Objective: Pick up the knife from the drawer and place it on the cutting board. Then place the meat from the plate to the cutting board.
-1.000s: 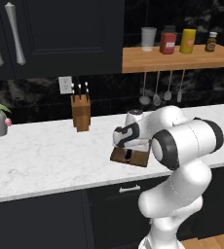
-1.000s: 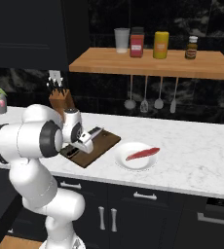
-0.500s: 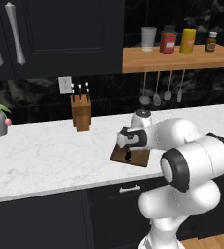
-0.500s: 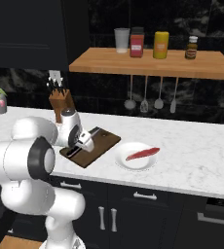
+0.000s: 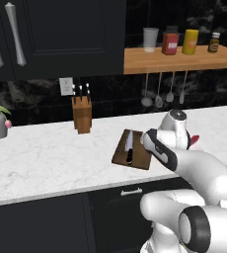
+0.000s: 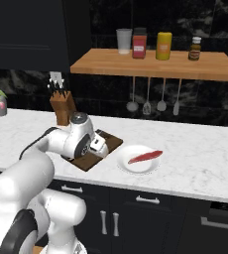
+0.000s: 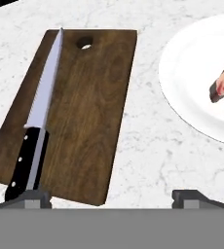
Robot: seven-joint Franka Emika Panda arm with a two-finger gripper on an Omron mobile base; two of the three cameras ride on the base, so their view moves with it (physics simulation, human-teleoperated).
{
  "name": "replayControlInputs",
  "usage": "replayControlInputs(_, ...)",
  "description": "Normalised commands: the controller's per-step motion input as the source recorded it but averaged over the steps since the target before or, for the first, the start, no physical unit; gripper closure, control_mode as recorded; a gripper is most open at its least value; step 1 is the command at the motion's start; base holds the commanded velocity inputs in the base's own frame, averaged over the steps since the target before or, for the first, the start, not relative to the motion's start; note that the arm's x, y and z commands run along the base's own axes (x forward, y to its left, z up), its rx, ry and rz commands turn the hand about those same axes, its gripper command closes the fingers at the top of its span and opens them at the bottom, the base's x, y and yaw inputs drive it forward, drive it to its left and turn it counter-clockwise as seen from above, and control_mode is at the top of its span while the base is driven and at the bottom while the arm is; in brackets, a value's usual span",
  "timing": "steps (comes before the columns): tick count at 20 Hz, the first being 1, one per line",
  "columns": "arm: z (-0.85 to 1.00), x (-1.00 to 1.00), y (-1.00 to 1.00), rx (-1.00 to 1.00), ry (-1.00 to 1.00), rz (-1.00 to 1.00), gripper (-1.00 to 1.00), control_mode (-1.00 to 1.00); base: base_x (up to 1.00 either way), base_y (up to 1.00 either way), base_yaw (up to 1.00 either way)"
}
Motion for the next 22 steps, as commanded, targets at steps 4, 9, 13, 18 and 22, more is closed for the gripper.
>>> replayControlInputs(4, 0.27, -0.01, -0.97, 0.0, 0.09, -0.02, -1.0, -1.0, 0.0, 0.0, 0.0)
replayControlInputs(9, 0.02, 0.0, -0.99, 0.03, 0.06, -0.03, -1.0, -1.0, 0.0, 0.0, 0.0)
replayControlInputs(13, 0.02, 0.12, -0.83, 0.02, 0.14, -0.05, -1.0, -1.0, 0.0, 0.0, 0.0)
replayControlInputs(18, -0.01, 0.64, -0.46, 0.01, 0.16, -0.11, -1.0, -1.0, 0.0, 0.0, 0.0)
replayControlInputs(22, -0.22, 0.74, -0.44, 0.03, 0.06, -0.15, -1.0, -1.0, 0.0, 0.0, 0.0)
